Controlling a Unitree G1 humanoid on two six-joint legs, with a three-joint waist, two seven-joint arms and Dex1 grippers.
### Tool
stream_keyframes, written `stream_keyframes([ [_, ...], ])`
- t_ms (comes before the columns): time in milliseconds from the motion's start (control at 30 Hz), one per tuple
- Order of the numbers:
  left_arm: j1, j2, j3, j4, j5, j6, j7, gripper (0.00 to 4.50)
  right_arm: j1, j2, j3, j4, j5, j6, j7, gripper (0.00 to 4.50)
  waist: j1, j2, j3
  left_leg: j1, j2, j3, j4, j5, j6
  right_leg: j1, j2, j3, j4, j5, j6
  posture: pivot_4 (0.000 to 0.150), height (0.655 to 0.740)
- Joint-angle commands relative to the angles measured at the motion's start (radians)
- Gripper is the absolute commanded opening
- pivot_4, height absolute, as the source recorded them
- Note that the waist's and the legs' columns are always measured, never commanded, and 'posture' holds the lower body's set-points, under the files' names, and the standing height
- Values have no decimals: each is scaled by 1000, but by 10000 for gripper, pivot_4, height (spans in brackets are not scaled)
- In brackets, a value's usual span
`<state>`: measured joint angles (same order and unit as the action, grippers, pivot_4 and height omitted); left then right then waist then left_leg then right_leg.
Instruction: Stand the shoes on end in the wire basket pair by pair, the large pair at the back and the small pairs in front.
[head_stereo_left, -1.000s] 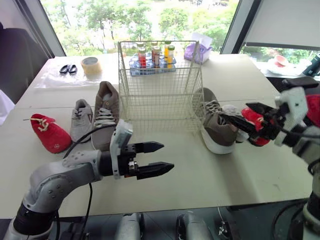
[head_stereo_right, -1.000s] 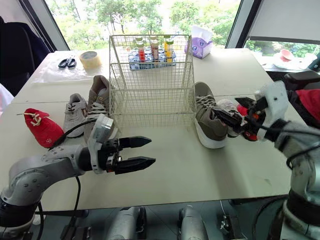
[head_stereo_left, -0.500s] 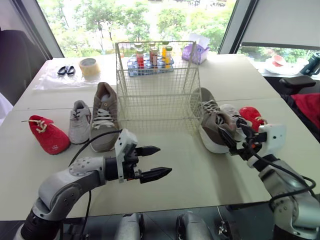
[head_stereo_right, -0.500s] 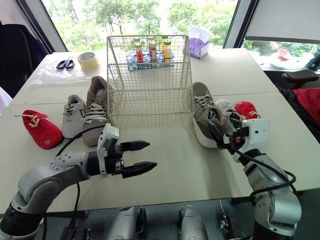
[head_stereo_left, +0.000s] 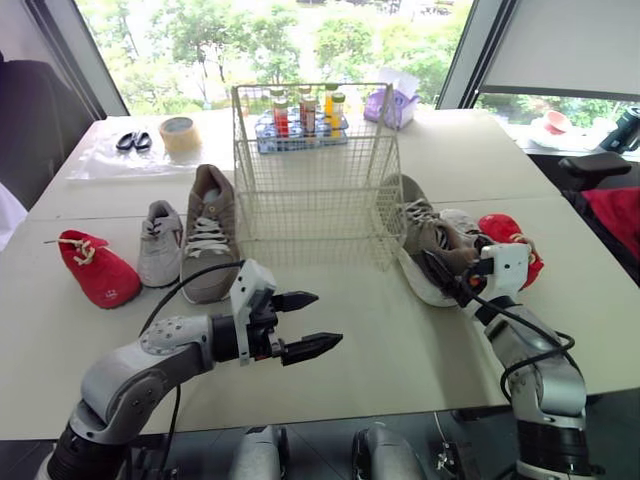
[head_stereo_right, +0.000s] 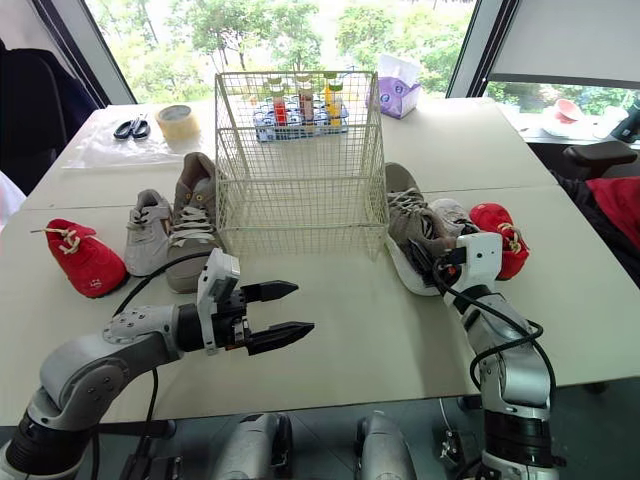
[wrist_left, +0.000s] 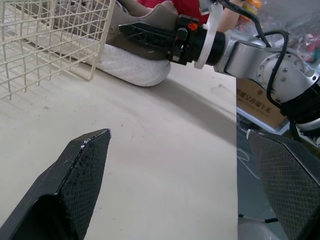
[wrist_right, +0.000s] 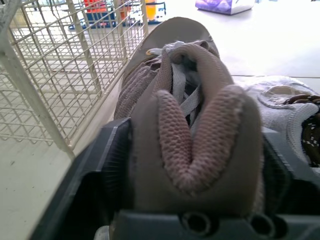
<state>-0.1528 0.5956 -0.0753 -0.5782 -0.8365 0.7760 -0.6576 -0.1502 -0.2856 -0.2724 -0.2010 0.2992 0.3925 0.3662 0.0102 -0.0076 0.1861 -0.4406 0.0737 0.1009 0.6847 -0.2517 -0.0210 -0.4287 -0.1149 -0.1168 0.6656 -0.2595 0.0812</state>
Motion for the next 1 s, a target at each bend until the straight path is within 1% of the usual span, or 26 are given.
stream_keyframes([
  [33, -6, -3, 6, 1, 15, -25, -21, 45000, 16, 4, 19, 10, -12, -16, -19, 18970, -2, 0, -1, 0, 0, 0, 0, 0, 0, 0, 0, 0, 0, 0, 0, 1500, 6938],
  [133, -17, -9, -5, 19, 35, -33, -36, 45000, 22, 10, 15, -10, -15, -28, -55, 11597, -2, 0, -3, 0, 0, 0, 0, 0, 0, 0, 0, 0, 0, 0, 0, 1500, 6938],
  [233, -29, -14, -15, 33, 49, -37, -55, 45000, 2, 15, -13, -55, 7, -26, -99, 11597, -2, 0, -4, 0, 0, 0, 0, 0, 0, 0, 0, 0, 0, 0, 0, 1500, 6938],
  [367, -50, -15, -19, 54, 50, -32, -78, 45000, -87, -3, -82, -150, 56, 1, -171, 11597, 0, 3, -2, 0, 0, 0, 0, 0, 0, -1, 0, 0, 0, 0, 0, 1500, 6938],
  [433, -59, -13, -19, 65, 46, -27, -90, 45000, -140, -27, -113, -190, 82, 24, -195, 11597, 3, 4, -1, -2, 0, 0, 0, 0, 0, -2, 0, 0, 0, 0, 0, 1500, 6938],
  [533, -93, -20, -8, 88, 6, 5, -108, 45000, -269, -109, -186, -276, 147, 100, -239, 11597, 3, 8, 1, -3, 0, 1, 0, 0, 0, -3, 0, 0, 0, 0, 0, 1500, 6938],
  [667, -189, -33, 52, 129, -88, 61, -111, 45000, -356, -223, -235, -329, 212, 187, -235, 11597, 3, 7, 1, -4, -1, 0, -1, 0, 0, -4, -1, 0, 1, 0, 0, 1500, 6938],
  [800, -303, -14, 130, 178, -220, 143, -123, 45000, -458, -351, -284, -313, 274, 236, -205, 11597, 0, 7, 1, -3, 0, 1, -1, 0, 0, -3, 0, 0, 0, 0, 0, 1500, 6938],
  [900, -401, 16, 214, 223, -403, 231, -128, 45000, -549, -466, -289, -271, 328, 253, -124, 11597, -1, 8, 2, -2, 0, 1, -1, 0, 0, -3, 0, 0, 1, 0, 0, 1500, 6938],
  [933, -471, 32, 260, 271, -458, 244, -104, 45000, -597, -528, -281, -243, 349, 247, -60, 11597, -1, 9, 3, -3, -1, 1, -1, 0, 0, -4, -1, 1, 1, 0, 0, 1500, 6938],
  [1000, -571, 59, 318, 353, -510, 258, -66, 45000, -663, -606, -264, -196, 374, 234, 26, 11597, 0, 8, 4, -4, -1, 1, -2, 0, 1, -5, 0, 1, 1, 0, 0, 1500, 6938],
])
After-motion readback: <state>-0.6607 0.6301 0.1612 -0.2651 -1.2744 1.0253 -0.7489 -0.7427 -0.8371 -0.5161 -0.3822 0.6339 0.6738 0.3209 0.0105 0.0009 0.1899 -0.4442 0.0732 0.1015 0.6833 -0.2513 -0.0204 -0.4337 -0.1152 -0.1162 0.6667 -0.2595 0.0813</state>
